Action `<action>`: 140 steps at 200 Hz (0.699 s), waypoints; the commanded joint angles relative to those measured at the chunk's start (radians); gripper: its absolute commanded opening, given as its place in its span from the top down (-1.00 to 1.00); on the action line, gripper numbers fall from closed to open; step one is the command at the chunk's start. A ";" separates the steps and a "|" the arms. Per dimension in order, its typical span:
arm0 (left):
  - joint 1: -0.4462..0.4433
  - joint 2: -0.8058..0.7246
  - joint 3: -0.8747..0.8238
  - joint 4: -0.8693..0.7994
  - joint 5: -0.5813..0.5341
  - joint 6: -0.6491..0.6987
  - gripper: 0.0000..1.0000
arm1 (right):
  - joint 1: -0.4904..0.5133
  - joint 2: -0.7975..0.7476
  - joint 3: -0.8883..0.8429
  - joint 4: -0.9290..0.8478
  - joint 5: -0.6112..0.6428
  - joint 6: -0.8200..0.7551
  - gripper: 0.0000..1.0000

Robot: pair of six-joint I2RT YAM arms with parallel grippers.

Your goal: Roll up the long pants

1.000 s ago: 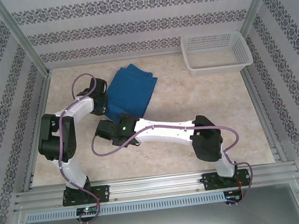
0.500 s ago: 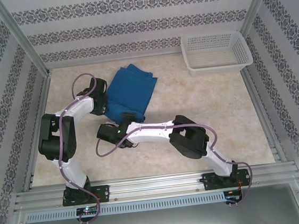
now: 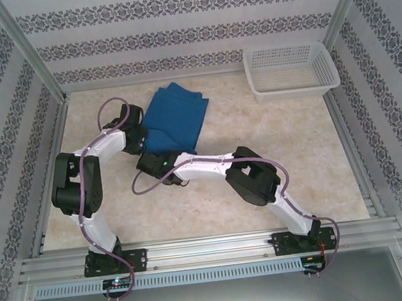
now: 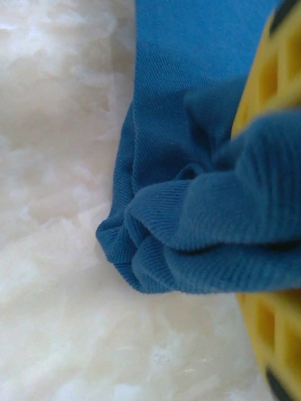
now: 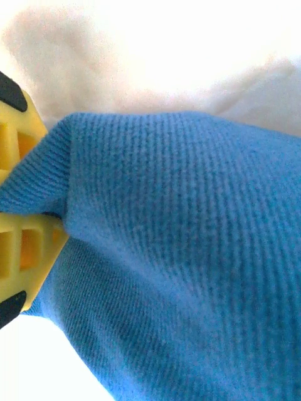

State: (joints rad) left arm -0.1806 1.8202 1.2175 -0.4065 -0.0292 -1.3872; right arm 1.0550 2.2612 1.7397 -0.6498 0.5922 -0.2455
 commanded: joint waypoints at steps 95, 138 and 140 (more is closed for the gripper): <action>0.003 -0.040 0.033 -0.034 0.019 0.040 -1.00 | -0.156 -0.082 0.091 -0.186 -0.625 0.170 1.00; 0.003 -0.026 0.013 -0.002 0.036 0.024 -1.00 | -0.239 -0.091 0.154 -0.282 -0.902 0.226 1.00; 0.003 -0.026 0.013 -0.002 0.036 0.025 -1.00 | -0.242 -0.090 0.158 -0.289 -0.918 0.227 1.00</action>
State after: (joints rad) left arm -0.1814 1.8111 1.2236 -0.4107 0.0013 -1.3682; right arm 0.8459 2.2082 1.8538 -0.8165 -0.0471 -0.0994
